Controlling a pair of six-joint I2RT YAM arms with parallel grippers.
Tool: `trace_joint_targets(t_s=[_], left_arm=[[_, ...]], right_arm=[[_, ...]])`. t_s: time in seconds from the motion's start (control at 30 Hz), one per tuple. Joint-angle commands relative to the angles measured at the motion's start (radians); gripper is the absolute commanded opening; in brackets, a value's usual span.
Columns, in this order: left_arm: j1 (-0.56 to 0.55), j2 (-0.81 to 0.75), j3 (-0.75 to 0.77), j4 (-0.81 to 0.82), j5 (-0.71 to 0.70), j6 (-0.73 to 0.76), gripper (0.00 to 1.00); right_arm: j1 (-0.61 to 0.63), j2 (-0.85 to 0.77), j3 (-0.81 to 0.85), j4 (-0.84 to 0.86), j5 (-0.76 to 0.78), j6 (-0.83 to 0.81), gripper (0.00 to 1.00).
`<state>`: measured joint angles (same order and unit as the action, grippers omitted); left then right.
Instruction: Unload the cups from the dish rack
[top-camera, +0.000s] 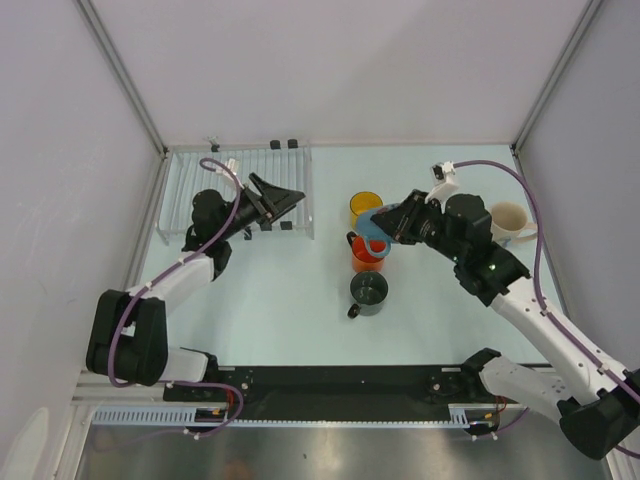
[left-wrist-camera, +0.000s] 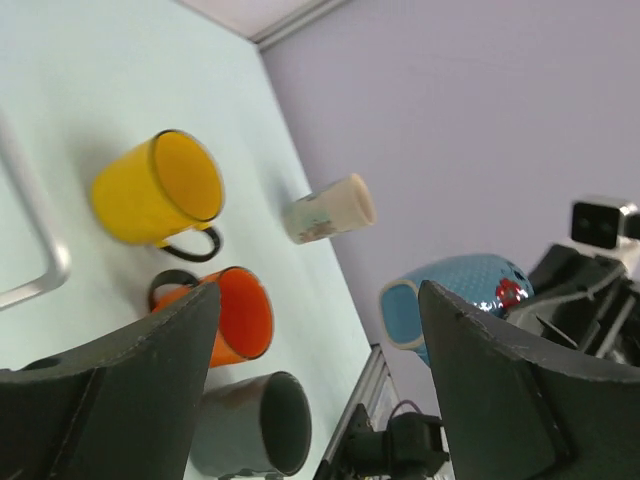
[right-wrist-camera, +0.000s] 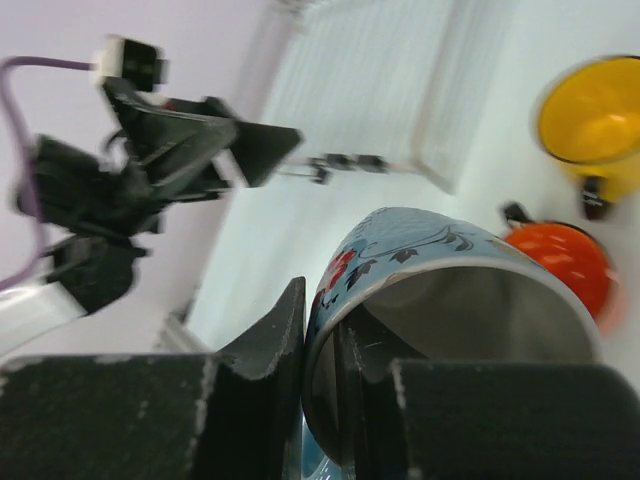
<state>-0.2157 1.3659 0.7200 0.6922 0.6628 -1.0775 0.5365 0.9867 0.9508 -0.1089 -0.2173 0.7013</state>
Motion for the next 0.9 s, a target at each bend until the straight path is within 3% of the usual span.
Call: trace_joint_targets(t_s=[0.0, 0.23, 0.4, 0.67, 0.87], left_arm=[[0.001, -0.042, 0.0, -0.175, -0.117, 0.088, 0.83], [0.001, -0.122, -0.008, -0.423, -0.241, 0.185, 0.82], [0.001, -0.154, 0.009, -0.51, -0.288, 0.188, 0.82], [0.001, -0.119, -0.027, -0.488, -0.272, 0.143, 0.81], [-0.01, -0.087, -0.045, -0.451, -0.233, 0.119, 0.8]], right_arm=[[0.029, 0.001, 0.091, -0.268, 0.292, -0.124, 0.0], [0.022, 0.087, 0.172, -0.413, 0.666, -0.143, 0.0], [-0.038, 0.216, 0.244, -0.456, 0.762, -0.149, 0.0], [-0.19, 0.391, 0.226, -0.398, 0.65, -0.076, 0.0], [-0.222, 0.484, 0.2, -0.313, 0.582, -0.049, 0.0]])
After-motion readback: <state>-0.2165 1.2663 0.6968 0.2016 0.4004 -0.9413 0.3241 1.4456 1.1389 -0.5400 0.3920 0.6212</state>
